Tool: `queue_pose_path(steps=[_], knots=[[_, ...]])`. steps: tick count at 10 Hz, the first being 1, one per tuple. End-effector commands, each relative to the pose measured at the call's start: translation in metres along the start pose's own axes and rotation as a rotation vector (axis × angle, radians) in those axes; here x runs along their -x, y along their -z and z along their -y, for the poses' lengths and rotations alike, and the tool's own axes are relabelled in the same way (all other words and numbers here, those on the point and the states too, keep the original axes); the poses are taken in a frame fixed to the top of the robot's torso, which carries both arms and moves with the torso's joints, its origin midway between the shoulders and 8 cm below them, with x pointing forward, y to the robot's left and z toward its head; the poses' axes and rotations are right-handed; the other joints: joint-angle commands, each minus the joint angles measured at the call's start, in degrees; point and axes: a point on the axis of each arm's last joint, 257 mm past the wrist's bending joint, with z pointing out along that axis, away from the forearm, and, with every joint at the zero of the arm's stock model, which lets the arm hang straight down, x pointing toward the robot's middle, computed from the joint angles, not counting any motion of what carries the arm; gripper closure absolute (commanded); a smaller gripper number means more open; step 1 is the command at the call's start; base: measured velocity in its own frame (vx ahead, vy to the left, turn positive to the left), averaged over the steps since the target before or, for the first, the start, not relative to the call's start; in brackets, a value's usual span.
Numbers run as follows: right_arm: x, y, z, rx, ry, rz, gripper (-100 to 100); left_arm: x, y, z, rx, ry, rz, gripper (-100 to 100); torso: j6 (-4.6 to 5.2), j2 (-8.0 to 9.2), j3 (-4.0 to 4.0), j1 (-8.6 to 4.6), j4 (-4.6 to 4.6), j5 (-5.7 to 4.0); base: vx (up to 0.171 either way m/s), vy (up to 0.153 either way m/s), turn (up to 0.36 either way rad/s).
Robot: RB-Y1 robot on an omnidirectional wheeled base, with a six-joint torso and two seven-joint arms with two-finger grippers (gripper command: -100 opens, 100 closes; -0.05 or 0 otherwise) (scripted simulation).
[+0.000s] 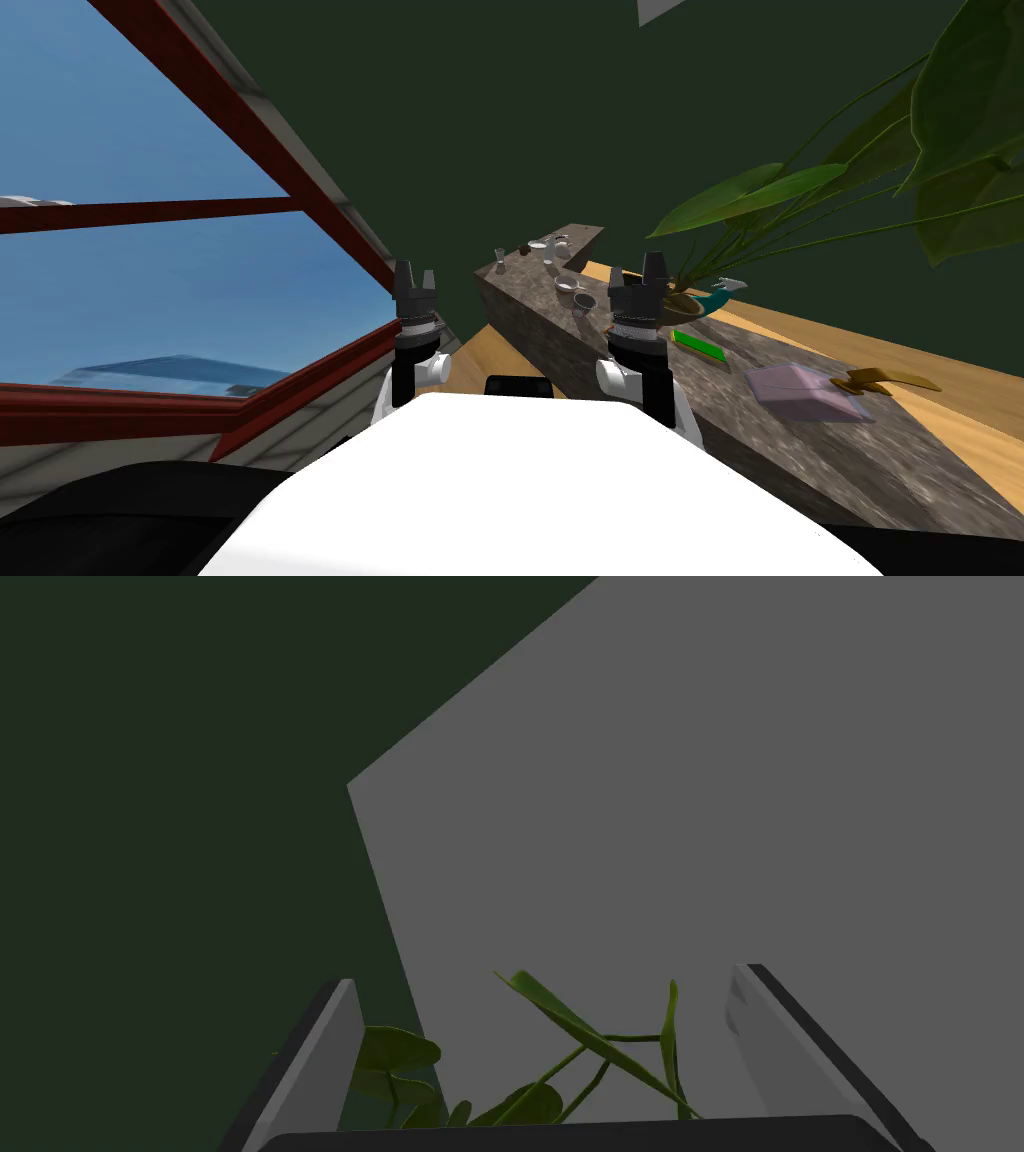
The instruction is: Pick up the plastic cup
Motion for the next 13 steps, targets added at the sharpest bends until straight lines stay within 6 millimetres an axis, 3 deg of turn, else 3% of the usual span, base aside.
queue_pose_path(steps=[1,6,8,13], knots=[[-0.008,0.003,0.006,-0.006,0.029,-0.048,-100,0.0,0.0,0.0,0.0,0.0,0.0,0,0.0,0.0,0.0,0.0,0.0,0.0,-0.002,0.047,-0.105],[-0.03,0.018,0.03,-0.029,0.126,-0.198,-100,0.0,0.0,0.0,0.0,0.0,0.0,0,0.0,0.18,0.1,0.49,0.04,0.11,-0.03,0.114,-0.094],[-0.04,0.03,0.048,-0.047,0.19,-0.285,-100,0.0,0.0,0.0,0.0,0.0,0.0,0,0.0,0.02,0.01,0.34,0.0,0.08,-0.014,0.108,-0.085],[-0.051,0.048,0.07,-0.065,0.273,-0.411,-100,0.0,0.0,0.0,0.0,0.0,0.0,0,0.0,0.07,0.04,0.34,0.01,0.08,-0.025,0.096,-0.046]])
